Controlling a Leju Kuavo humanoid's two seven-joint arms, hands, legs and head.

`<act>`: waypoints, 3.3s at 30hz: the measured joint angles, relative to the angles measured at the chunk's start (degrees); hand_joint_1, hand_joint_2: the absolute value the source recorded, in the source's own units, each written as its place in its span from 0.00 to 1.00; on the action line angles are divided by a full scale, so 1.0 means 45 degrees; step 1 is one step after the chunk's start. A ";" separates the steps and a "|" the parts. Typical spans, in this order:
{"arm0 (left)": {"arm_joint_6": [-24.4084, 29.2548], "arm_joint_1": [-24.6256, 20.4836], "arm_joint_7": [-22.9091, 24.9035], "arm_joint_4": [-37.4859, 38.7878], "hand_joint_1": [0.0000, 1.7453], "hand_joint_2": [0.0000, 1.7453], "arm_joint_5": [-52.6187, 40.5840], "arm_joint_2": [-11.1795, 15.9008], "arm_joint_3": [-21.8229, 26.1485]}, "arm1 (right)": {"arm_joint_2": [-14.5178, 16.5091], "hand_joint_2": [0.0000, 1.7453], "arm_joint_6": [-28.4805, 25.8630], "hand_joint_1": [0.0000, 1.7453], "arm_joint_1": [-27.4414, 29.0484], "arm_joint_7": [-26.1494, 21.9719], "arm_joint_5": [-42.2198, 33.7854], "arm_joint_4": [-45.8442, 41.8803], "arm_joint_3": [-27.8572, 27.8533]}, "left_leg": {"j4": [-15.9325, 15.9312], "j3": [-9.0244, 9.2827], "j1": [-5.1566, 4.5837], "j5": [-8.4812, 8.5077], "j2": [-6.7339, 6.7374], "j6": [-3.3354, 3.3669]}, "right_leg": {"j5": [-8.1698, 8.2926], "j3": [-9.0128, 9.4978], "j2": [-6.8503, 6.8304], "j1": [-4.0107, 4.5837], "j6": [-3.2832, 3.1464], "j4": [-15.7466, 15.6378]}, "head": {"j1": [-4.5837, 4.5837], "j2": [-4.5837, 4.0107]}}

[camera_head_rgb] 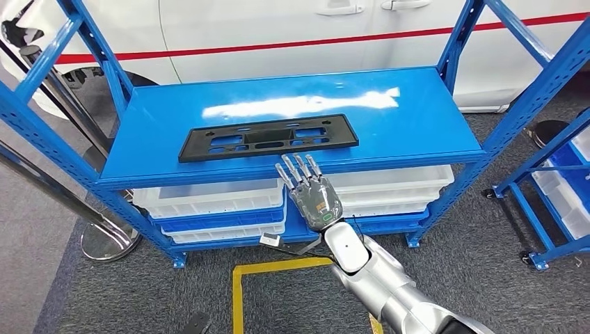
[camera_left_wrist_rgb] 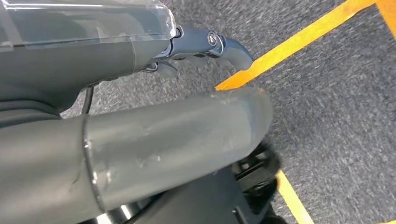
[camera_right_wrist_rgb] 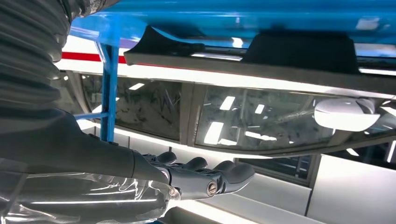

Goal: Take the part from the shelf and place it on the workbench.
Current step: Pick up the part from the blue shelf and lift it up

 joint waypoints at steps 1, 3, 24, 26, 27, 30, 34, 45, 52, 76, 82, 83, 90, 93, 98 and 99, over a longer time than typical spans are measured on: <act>0.0000 -0.0015 -0.0001 0.0000 0.00 0.00 0.0000 0.0013 0.0000 | 0.0011 1.00 0.0000 0.00 -0.0015 0.0034 0.0000 0.0019 -0.0002 | -0.0759 0.0335 -0.0046 0.0318 -0.0001 0.0096 | -0.0042 0.0039 0.0008 0.0021 0.0033 0.0009 | 0.0000 0.0000; 0.0000 -0.0044 -0.0002 0.0000 0.00 0.00 0.0000 0.0038 -0.0002 | 0.0019 1.00 0.0000 0.00 -0.0034 0.0089 0.0000 0.0050 -0.0006 | -0.1439 0.0630 -0.0140 0.0406 -0.0008 0.0223 | -0.0080 0.0021 0.0008 0.0015 0.0137 0.0017 | 0.0001 0.0000; -0.0018 -0.0062 -0.0045 0.0004 0.00 0.00 0.0112 0.0021 -0.0204 | -0.0018 1.00 -0.0010 0.00 0.0017 0.0098 0.0000 -0.0095 -0.0459 | -0.0257 0.0745 0.0045 -0.0985 0.0005 -0.0212 | 0.0248 -0.0398 -0.0075 -0.0213 0.0158 0.0089 | 0.0000 0.0000; -0.0019 -0.0044 -0.0045 0.0005 0.00 0.00 0.0112 0.0019 -0.0206 | -0.0015 1.00 -0.0010 0.00 0.0035 0.0104 0.0000 -0.0102 -0.0457 | 0.1440 -0.0223 0.0047 -0.1574 0.0003 -0.0254 | 0.0172 -0.0325 -0.0089 -0.0168 0.0068 0.0086 | 0.0000 0.0000; -0.0019 -0.0019 -0.0045 0.0005 0.00 0.00 0.0112 0.0019 -0.0208 | -0.0015 1.00 -0.0010 0.00 0.0061 0.0109 0.0000 -0.0102 -0.0455 | 0.1975 -0.0597 0.0046 -0.1613 0.0004 -0.0253 | 0.0133 -0.0288 -0.0079 -0.0140 0.0046 0.0089 | 0.0000 0.0000; -0.0019 0.0021 -0.0045 0.0005 0.00 0.00 0.0116 0.0022 -0.0209 | -0.0005 1.00 -0.0010 0.00 0.0099 0.0122 0.0000 -0.0105 -0.0455 | 0.0737 -0.0326 0.0021 -0.0343 0.0003 -0.0102 | -0.0006 -0.0090 -0.0020 -0.0080 0.0062 0.0092 | 0.0001 0.0000; -0.0019 -0.0016 -0.0045 0.0005 0.00 0.00 0.0131 0.0066 -0.0211 | 0.0018 1.00 -0.0007 0.00 0.0101 0.0175 0.0001 -0.0114 -0.0454 | -0.1398 0.0565 -0.0145 0.0402 -0.0006 0.0220 | -0.0121 -0.0012 -0.0012 -0.0051 0.0251 0.0077 | 0.0005 0.0000; -0.0019 0.0018 -0.0074 0.0005 0.00 0.00 0.0145 0.0045 -0.0299 | -0.0028 1.00 -0.0010 0.00 0.0191 0.0269 0.0001 -0.0207 -0.0455 | -0.1632 0.1085 -0.0017 0.0099 -0.0014 0.0505 | -0.0332 -0.1664 -0.0085 -0.0171 0.0719 0.2425 | 0.0008 0.0000; -0.0024 -0.0029 -0.0079 0.0005 0.00 0.00 0.0148 0.0029 -0.0321 | -0.0017 1.00 -0.0010 0.00 0.0142 0.0278 0.0001 -0.0248 -0.0450 | -0.1433 0.1225 -0.0056 -0.0366 -0.0015 0.0056 | 0.0311 -0.0590 -0.0053 -0.0114 0.0298 0.0182 | 0.0005 0.0000; -0.0024 -0.0036 -0.0119 0.0005 0.00 0.00 0.0248 0.0006 -0.0354 | 0.0120 1.00 -0.0010 0.00 0.0132 0.0356 0.0005 -0.0233 -0.0232 | -0.1638 0.1105 -0.0013 0.0094 -0.0051 0.0494 | -0.0250 -0.1534 -0.0096 -0.0057 0.0572 0.2236 | 0.0008 0.0000; -0.0024 -0.0079 -0.0140 0.0010 0.00 0.00 0.0272 -0.0027 -0.0413 | 0.0129 1.00 -0.0010 0.00 0.0081 0.0356 0.0005 -0.0208 -0.0152 | -0.1558 0.1234 -0.0085 -0.0240 -0.0053 0.0141 | 0.0363 -0.0608 -0.0028 -0.0012 0.0255 0.0141 | 0.0000 0.0000; -0.0024 -0.0082 -0.0143 0.0010 0.00 0.00 0.0274 -0.0027 -0.0418 | 0.0135 1.00 -0.0010 0.00 0.0069 0.0356 0.0005 -0.0205 -0.0136 | -0.1446 0.1212 -0.0083 -0.0338 -0.0045 0.0071 | 0.0344 -0.0544 -0.0023 -0.0035 0.0184 0.0096 | 0.0000 0.0000; -0.0021 -0.0042 -0.0245 0.0010 0.00 0.00 0.0401 -0.0032 -0.0427 | 0.0155 1.00 -0.0010 0.19 0.0040 0.0381 0.0005 -0.0171 -0.0053 | 0.1696 -0.0722 -0.0017 -0.1069 -0.0034 -0.0119 | 0.0118 -0.0200 -0.0039 -0.0013 -0.0046 0.0028 | -0.0002 0.0000; 0.0009 -0.0078 -0.0376 0.0010 0.00 0.00 0.0505 -0.0027 -0.0427 | 0.0155 1.00 -0.0010 0.91 0.0032 0.0398 0.0005 -0.0170 -0.0045 | -0.0652 0.0190 -0.0069 0.0297 -0.0037 0.0092 | -0.0010 -0.0038 0.0002 0.0031 0.0010 0.0041 | 0.0000 0.0000; 0.0046 -0.0123 -0.0645 0.0007 0.00 0.00 0.0612 -0.0026 -0.0436 | 0.0151 1.00 -0.0010 1.00 0.0037 0.0317 0.0005 -0.0183 -0.0042 | -0.1669 0.0653 -0.0120 0.0502 -0.0046 0.0370 | -0.0123 -0.0047 0.0000 0.0034 0.0303 0.0071 | 0.0000 0.0000; 0.0050 -0.0130 -0.0699 0.0006 0.00 0.00 0.0634 -0.0028 -0.0442 | 0.0146 1.00 -0.0010 1.00 0.0027 0.0313 0.0005 -0.0194 -0.0042 | -0.1758 0.0711 -0.0086 0.0533 -0.0034 0.0433 | -0.0277 -0.0130 -0.0010 0.0030 0.0371 0.0279 | 0.0004 0.0000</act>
